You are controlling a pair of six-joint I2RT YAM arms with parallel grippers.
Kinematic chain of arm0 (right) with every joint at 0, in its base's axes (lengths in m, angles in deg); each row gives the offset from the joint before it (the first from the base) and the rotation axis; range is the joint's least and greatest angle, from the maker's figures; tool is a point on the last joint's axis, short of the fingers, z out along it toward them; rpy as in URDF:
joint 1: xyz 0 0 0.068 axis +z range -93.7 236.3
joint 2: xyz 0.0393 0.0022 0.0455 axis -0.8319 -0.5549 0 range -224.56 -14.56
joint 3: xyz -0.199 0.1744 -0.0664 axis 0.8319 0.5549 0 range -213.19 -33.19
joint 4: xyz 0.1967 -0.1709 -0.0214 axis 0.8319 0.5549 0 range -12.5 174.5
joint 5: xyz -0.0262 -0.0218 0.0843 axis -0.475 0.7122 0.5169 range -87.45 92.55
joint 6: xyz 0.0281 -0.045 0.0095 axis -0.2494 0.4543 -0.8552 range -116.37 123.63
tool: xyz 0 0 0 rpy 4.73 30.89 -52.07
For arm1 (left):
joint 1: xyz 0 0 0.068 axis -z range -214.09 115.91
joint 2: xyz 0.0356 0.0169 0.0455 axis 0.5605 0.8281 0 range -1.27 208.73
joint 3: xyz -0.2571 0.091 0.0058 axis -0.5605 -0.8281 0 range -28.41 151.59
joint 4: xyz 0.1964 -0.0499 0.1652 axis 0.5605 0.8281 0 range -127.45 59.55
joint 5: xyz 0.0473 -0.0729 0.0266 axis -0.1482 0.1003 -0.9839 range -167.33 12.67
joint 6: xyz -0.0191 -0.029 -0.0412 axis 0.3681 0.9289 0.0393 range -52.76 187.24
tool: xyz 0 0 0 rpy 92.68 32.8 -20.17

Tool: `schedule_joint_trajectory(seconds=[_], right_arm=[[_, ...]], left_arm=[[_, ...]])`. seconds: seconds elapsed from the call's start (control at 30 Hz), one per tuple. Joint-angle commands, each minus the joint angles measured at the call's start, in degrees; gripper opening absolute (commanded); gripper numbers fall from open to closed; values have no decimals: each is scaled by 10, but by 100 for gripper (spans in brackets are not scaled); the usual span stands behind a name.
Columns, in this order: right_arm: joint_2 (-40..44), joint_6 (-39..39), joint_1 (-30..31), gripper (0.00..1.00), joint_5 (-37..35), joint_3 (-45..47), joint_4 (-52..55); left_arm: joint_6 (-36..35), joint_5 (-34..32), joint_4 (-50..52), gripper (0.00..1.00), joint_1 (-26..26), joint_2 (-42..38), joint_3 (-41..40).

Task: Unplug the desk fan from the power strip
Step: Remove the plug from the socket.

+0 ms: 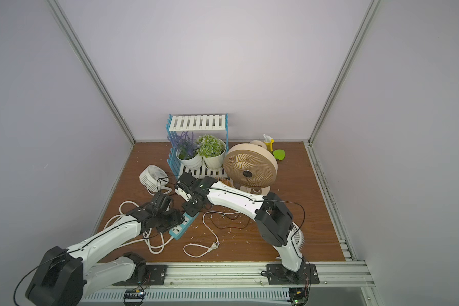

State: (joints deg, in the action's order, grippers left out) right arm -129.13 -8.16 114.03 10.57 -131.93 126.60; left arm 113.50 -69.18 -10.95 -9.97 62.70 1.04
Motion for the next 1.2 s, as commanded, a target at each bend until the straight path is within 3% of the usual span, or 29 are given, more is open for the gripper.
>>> schedule_joint_trajectory(seconds=[0.0, 0.37, 1.17], right_arm=[[-14, 6, 0, 44, 3, -18, 19], [-31, 1, -1, 37, 17, -25, 16], [-43, -4, -2, 36, 28, -9, 3]], left_arm=[[-4, -27, 59, 60, 4, 6, -22], [1, -31, 61, 61, 4, -1, -24], [12, -31, 58, 60, 2, -17, -33]])
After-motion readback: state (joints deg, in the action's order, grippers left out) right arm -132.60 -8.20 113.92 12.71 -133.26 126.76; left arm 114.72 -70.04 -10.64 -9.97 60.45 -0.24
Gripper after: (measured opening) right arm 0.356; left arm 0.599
